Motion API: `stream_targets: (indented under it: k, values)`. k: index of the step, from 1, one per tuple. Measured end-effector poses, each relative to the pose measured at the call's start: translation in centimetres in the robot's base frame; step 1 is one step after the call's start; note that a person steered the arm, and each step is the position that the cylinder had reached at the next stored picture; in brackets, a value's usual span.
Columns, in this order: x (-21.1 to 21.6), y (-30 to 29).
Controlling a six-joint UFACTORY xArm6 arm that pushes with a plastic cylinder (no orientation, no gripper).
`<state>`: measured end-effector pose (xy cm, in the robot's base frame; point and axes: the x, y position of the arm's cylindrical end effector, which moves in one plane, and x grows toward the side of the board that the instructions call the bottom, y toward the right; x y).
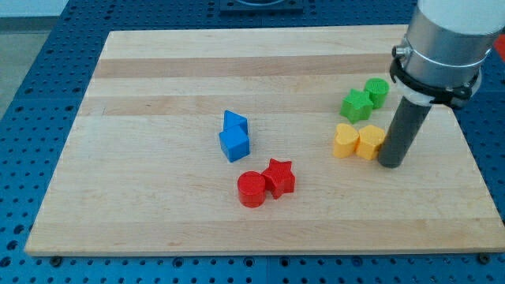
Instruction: Push the heart to the top left side of the board
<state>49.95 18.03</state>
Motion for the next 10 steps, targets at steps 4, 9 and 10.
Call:
stream_targets:
  k: [4,9,10]
  values:
    - [-1.4,-3.1]
    - [-1.8,-11.4]
    - [-3.7,-12.9]
